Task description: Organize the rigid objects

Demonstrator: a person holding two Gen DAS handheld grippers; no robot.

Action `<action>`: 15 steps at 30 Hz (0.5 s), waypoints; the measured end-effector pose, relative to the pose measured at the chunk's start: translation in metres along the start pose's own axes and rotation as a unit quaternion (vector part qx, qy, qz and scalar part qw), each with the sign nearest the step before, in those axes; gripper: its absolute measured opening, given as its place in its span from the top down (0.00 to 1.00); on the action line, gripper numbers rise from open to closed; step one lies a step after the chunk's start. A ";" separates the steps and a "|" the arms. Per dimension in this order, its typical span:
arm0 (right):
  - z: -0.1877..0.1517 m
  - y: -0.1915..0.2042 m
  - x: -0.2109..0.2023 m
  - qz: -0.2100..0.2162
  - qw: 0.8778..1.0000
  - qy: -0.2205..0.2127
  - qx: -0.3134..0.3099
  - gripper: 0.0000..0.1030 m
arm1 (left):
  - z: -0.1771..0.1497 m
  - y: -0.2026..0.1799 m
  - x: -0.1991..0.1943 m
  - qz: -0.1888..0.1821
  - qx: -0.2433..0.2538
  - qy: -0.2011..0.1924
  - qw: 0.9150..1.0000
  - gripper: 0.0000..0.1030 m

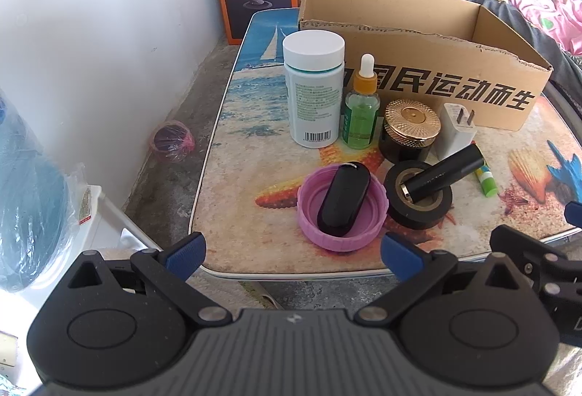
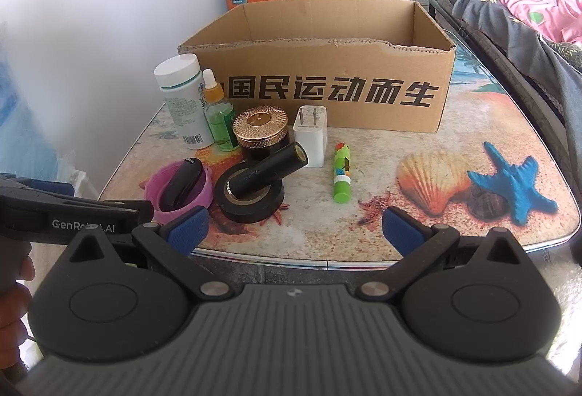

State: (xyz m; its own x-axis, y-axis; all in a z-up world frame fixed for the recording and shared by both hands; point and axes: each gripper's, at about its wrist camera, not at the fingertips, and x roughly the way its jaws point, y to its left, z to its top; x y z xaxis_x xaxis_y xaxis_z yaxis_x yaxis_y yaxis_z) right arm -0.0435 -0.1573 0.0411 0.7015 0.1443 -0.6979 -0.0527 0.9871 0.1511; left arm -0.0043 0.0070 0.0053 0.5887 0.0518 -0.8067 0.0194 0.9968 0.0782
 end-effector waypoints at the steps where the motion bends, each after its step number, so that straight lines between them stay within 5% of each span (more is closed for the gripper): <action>1: 0.000 0.000 0.000 0.000 1.000 0.000 0.000 0.01 | 0.000 0.000 0.000 0.000 0.000 0.000 1.000 0.00; 15: 0.005 -0.002 0.000 0.002 1.000 -0.008 0.001 0.01 | 0.004 0.001 0.000 0.004 0.001 0.000 1.000 0.00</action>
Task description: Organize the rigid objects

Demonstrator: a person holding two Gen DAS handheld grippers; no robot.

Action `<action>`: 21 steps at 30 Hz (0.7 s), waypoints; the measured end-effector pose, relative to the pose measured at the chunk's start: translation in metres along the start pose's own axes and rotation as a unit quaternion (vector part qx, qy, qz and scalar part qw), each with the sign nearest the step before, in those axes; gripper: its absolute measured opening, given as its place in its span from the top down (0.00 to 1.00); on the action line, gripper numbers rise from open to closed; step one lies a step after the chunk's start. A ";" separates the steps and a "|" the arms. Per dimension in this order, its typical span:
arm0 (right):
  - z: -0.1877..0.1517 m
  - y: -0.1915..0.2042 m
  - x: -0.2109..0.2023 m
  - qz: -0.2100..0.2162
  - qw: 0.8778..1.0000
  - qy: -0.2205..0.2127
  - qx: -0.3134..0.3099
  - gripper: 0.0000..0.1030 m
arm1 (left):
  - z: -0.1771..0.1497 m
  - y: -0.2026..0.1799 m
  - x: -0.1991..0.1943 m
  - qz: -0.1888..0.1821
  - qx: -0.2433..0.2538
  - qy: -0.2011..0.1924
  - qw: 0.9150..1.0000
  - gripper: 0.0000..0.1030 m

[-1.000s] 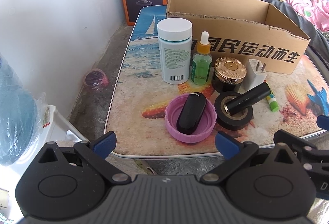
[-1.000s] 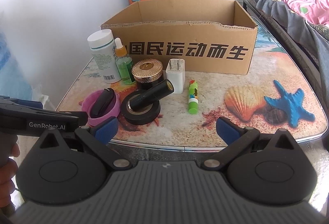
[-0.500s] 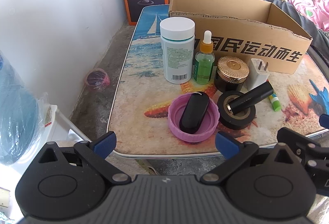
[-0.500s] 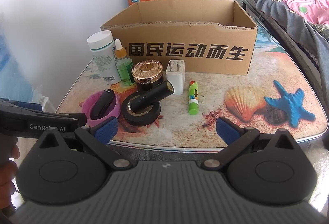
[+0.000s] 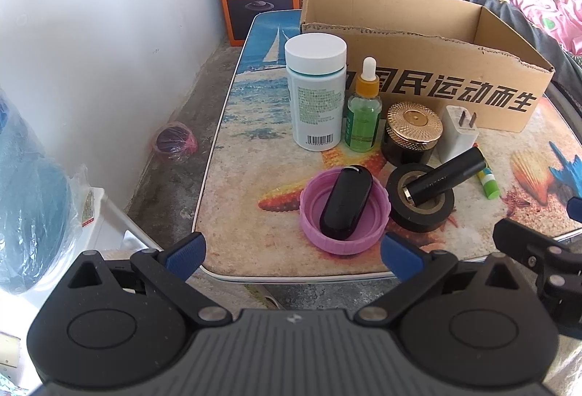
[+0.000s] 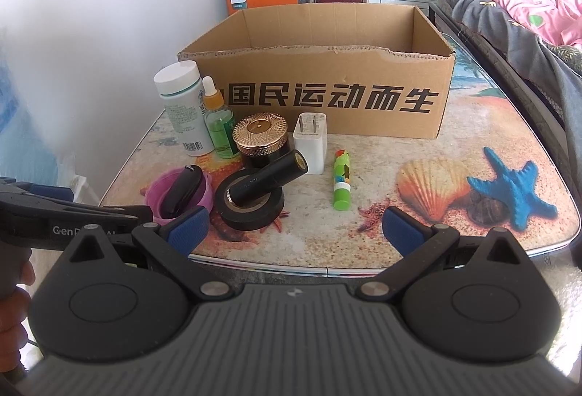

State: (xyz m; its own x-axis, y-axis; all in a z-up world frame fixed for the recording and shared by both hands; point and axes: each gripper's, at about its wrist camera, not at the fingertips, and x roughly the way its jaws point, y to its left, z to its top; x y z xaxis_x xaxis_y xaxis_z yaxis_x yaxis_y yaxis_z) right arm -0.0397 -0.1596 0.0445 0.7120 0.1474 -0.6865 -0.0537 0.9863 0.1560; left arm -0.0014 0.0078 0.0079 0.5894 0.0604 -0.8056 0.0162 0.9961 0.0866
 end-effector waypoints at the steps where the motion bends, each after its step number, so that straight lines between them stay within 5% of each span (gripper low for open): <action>1: 0.001 0.000 0.001 0.000 1.000 -0.001 0.000 0.01 | 0.001 0.000 0.000 0.001 0.000 0.000 1.000 0.00; 21: 0.019 -0.018 0.019 0.005 1.000 -0.003 0.016 0.01 | 0.022 -0.010 0.013 0.001 0.009 0.000 1.000 0.00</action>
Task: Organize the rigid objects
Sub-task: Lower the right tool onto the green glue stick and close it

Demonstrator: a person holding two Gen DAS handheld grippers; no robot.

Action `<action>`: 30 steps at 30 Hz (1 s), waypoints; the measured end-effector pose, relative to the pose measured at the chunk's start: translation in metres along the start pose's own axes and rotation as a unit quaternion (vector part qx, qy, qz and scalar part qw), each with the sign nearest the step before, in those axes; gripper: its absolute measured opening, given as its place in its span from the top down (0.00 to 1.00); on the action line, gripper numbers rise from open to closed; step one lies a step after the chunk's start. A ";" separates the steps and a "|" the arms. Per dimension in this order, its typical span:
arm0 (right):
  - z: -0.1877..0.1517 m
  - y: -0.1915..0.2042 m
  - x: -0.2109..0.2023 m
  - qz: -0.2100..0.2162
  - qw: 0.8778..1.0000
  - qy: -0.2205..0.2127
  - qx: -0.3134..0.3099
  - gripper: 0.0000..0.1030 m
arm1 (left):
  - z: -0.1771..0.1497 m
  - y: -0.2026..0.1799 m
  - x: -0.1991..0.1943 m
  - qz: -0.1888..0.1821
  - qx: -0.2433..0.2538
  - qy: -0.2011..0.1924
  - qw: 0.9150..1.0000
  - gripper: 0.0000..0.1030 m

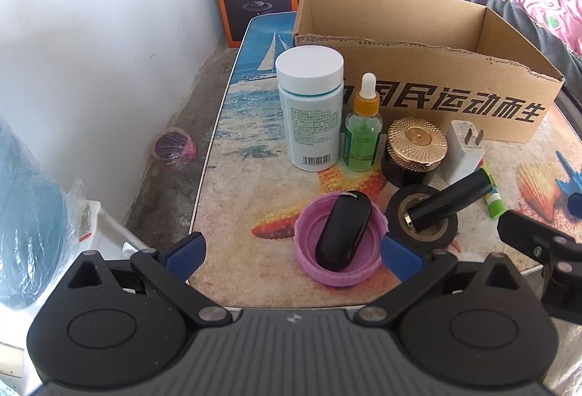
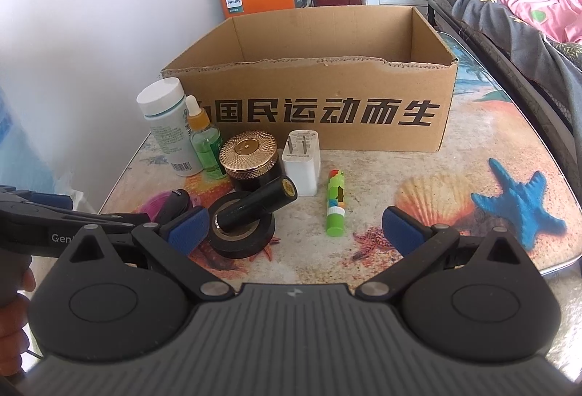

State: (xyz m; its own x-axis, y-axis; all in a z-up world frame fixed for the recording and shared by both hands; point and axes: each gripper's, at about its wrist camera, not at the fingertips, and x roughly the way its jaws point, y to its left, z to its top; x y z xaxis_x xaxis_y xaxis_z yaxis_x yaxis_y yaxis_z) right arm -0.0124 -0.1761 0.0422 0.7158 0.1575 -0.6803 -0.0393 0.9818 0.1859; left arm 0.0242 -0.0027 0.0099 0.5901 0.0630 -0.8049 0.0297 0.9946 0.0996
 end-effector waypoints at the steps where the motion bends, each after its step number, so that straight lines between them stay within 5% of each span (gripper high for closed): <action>1: 0.001 -0.004 0.000 -0.002 1.000 -0.003 0.001 0.01 | 0.001 -0.002 -0.001 -0.004 0.003 -0.006 1.000 0.00; 7: 0.014 -0.045 -0.003 -0.018 0.999 -0.022 0.014 0.01 | 0.002 -0.023 -0.015 -0.088 0.042 -0.056 0.994 0.00; 11: 0.029 -0.074 0.006 -0.011 0.999 -0.013 0.031 0.02 | -0.001 -0.051 -0.027 -0.170 0.093 -0.095 0.976 0.00; 15: 0.043 -0.091 0.032 0.042 0.998 0.027 0.031 0.11 | -0.005 -0.089 -0.025 -0.220 0.139 -0.101 0.960 0.03; 22: 0.051 -0.076 0.085 0.096 0.989 0.111 -0.030 0.47 | -0.016 -0.137 -0.011 -0.207 0.201 -0.086 0.954 0.39; 30: 0.046 -0.065 0.111 0.112 0.982 0.141 -0.066 0.84 | -0.015 -0.141 0.002 -0.194 0.212 -0.072 0.955 0.45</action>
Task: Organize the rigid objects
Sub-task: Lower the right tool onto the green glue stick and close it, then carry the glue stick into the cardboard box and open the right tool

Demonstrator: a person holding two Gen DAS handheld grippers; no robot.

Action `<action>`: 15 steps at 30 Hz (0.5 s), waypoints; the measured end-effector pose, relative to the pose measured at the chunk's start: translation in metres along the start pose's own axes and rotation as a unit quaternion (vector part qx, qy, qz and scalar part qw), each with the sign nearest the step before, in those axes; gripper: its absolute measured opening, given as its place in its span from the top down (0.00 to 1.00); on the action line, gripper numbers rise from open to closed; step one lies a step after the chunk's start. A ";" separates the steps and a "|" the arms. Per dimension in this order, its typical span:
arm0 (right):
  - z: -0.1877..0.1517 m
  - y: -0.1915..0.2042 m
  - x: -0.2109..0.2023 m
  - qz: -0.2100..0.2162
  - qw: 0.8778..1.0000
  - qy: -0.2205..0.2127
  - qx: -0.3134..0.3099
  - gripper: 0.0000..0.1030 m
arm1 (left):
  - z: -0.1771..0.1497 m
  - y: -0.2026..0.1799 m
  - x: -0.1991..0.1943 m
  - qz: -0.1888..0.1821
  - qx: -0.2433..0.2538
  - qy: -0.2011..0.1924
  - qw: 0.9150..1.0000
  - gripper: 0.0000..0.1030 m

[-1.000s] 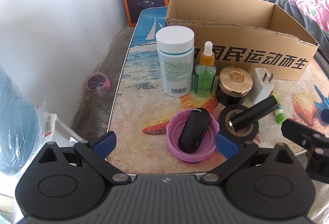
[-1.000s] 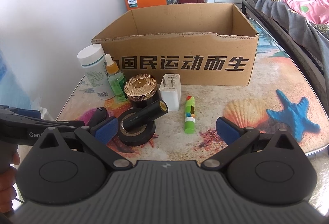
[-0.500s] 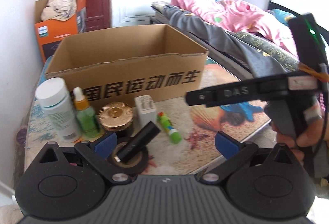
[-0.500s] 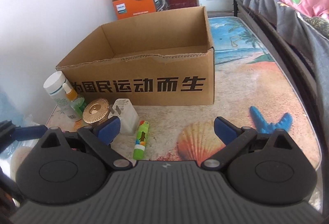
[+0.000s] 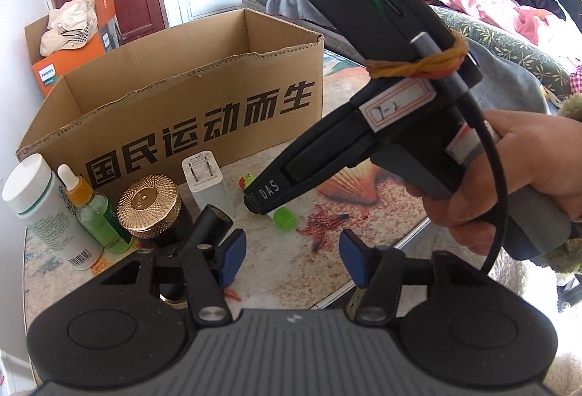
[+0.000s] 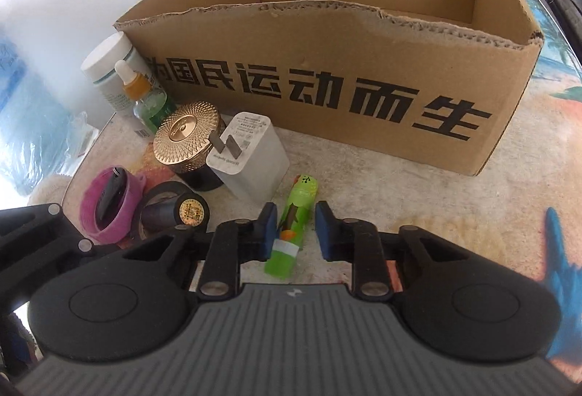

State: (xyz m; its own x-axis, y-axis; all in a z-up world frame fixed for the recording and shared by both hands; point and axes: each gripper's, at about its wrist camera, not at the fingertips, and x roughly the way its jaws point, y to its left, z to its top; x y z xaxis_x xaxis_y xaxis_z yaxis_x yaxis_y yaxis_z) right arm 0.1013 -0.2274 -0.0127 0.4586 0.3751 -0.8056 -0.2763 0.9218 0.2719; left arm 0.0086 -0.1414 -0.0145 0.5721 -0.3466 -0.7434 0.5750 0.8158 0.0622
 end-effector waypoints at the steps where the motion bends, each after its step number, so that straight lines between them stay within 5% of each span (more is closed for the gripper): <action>1: -0.001 -0.002 -0.001 0.002 1.000 0.000 0.007 0.85 | 0.000 0.001 0.001 -0.004 0.000 0.000 1.000 0.45; 10: -0.032 -0.049 -0.024 0.028 0.989 -0.011 0.143 0.86 | 0.010 -0.006 0.020 -0.049 0.007 0.010 0.999 0.45; 15: -0.045 -0.063 -0.027 0.056 0.978 -0.018 0.202 0.86 | 0.019 -0.008 0.040 -0.080 -0.004 0.036 0.996 0.57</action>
State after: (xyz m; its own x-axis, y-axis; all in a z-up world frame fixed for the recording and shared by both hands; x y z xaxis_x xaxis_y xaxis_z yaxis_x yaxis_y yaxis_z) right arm 0.0680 -0.3000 -0.0321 0.4758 0.4721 -0.7422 0.0256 0.8360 0.5482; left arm 0.0375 -0.1703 -0.0322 0.4296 -0.4383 -0.7895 0.6511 0.7561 -0.0654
